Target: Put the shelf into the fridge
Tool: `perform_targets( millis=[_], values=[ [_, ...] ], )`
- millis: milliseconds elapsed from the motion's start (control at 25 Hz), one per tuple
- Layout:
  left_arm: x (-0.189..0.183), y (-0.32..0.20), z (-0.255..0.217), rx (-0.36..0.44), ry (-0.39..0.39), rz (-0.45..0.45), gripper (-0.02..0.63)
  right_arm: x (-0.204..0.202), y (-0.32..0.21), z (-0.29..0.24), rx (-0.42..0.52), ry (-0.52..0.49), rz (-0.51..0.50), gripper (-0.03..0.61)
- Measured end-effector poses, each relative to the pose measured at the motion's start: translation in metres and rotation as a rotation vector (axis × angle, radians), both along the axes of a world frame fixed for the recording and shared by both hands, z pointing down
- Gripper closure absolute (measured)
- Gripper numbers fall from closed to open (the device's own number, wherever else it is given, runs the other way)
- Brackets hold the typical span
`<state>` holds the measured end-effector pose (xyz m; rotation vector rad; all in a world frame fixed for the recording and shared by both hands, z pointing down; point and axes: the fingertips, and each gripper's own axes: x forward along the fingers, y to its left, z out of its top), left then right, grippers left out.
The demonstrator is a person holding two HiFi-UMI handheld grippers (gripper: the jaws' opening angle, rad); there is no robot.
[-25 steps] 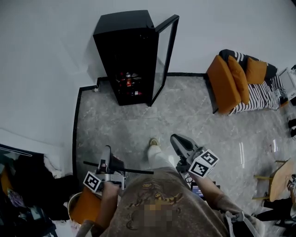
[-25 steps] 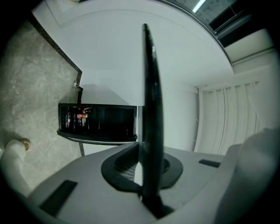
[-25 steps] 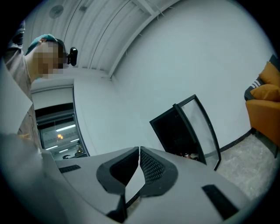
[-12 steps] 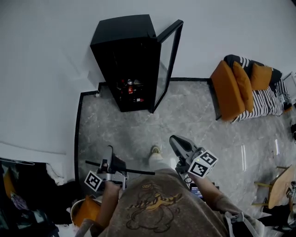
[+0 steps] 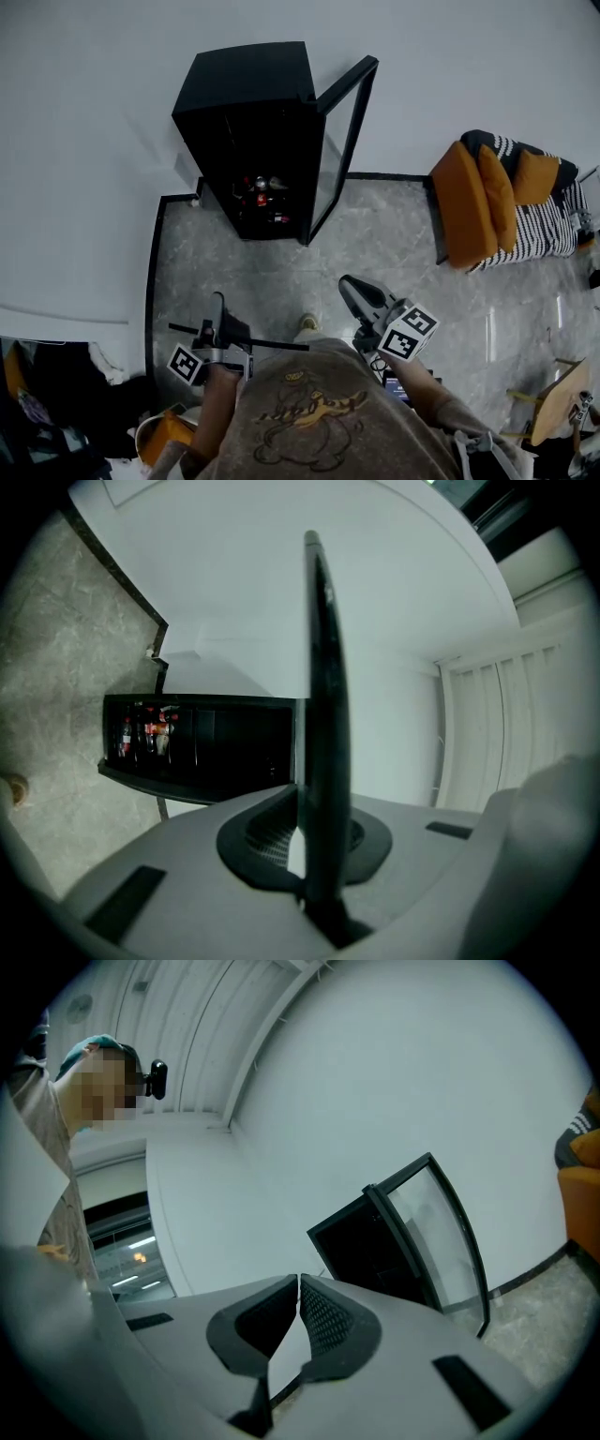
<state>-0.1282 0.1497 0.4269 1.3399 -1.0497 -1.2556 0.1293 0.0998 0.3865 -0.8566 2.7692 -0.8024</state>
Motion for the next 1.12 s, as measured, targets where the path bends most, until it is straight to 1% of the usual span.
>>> perform_targets(
  millis=[200, 320, 600, 920, 1120],
  values=[
    [0.009, -0.035, -0.004, 0.022, 0.008, -0.04, 0.598, 0.004, -0.037, -0.001, 0.003, 0.003, -0.044, 0.555],
    [0.011, -0.048, -0.003, 0.026, 0.013, -0.057, 0.598, 0.002, -0.051, -0.002, 0.006, -0.001, -0.066, 0.555],
    [0.006, -0.075, 0.006, 0.018, 0.011, -0.08, 0.598, -0.001, -0.084, -0.001, 0.013, 0.005, -0.079, 0.555],
    [-0.008, -0.121, 0.013, 0.041, 0.007, -0.067, 0.598, -0.014, -0.124, 0.004, 0.019, -0.001, -0.057, 0.555],
    [-0.017, -0.146, 0.017, 0.024, -0.015, -0.042, 0.598, -0.024, -0.145, 0.004, 0.014, -0.004, -0.042, 0.555]
  ],
)
